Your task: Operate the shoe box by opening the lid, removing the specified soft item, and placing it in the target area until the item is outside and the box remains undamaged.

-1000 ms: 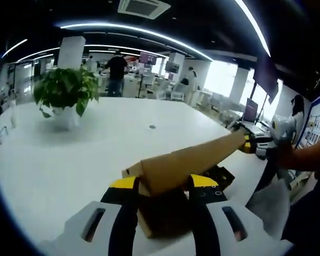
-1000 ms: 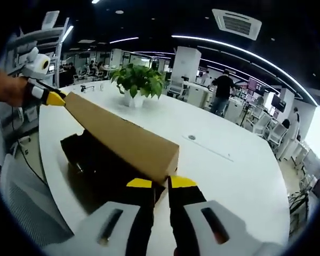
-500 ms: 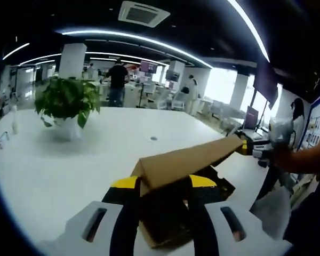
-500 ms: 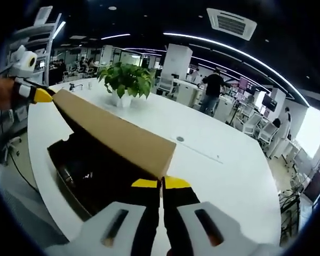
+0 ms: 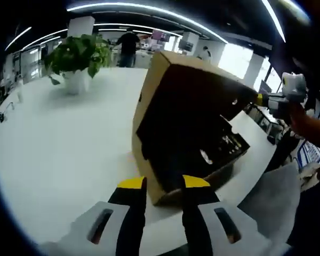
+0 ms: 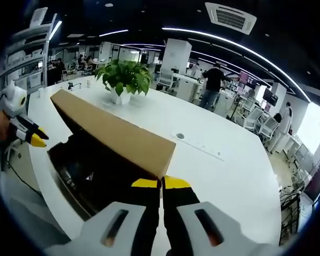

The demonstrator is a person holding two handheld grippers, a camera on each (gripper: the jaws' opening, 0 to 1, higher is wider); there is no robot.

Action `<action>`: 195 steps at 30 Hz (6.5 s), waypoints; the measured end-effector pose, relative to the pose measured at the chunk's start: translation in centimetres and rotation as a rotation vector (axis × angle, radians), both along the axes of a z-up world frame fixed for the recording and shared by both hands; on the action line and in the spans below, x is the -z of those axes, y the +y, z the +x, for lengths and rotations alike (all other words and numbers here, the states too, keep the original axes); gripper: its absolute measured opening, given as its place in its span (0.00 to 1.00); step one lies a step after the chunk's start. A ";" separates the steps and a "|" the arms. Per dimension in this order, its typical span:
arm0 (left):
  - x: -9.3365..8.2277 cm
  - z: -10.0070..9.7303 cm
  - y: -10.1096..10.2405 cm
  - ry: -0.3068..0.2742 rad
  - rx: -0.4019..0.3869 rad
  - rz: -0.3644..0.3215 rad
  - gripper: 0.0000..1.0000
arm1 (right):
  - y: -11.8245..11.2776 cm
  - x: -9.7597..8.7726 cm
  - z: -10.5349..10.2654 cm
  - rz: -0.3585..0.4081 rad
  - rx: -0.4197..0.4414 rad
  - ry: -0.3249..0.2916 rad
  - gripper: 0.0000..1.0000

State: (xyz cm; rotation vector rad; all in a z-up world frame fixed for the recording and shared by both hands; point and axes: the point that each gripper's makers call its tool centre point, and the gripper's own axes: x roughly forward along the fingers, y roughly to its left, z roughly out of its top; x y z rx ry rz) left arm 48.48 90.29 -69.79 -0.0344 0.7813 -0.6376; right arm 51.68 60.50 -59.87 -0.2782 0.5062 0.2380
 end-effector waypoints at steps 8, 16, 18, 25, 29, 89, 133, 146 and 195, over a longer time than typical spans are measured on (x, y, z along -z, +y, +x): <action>1.9 0.6 -0.4 0.032 0.018 0.059 0.11 | 0.0 0.0 0.2 -0.003 0.003 0.015 0.00; 1.8 0.2 -0.6 0.060 0.036 0.076 0.05 | -0.3 -0.1 0.5 0.006 0.012 0.016 0.00; 1.9 0.3 -0.6 0.062 0.038 0.083 0.05 | -0.4 -0.2 0.8 0.006 0.010 0.014 0.00; 1.9 0.2 -0.6 0.062 0.034 0.086 0.04 | -0.7 -0.9 2.6 0.006 0.003 0.003 0.00; 1.8 0.1 -0.7 0.061 0.039 0.090 0.04 | -0.8 -1.3 3.9 0.007 0.003 -0.003 0.00; 2.4 0.6 -0.4 0.067 0.011 0.082 0.05 | -3.2 6.6 17.7 -0.001 0.018 0.167 0.00; 2.3 0.7 -0.4 0.065 -0.017 0.056 0.06 | -2.8 15.0 17.4 -0.053 0.024 0.381 0.02; 0.5 1.4 -0.2 0.016 -0.025 0.073 0.15 | -3.1 12.8 17.0 -0.019 0.025 0.273 0.26; 3.6 2.8 -12.2 0.122 0.197 0.042 0.19 | -0.3 8.1 5.0 0.088 -0.036 0.155 0.20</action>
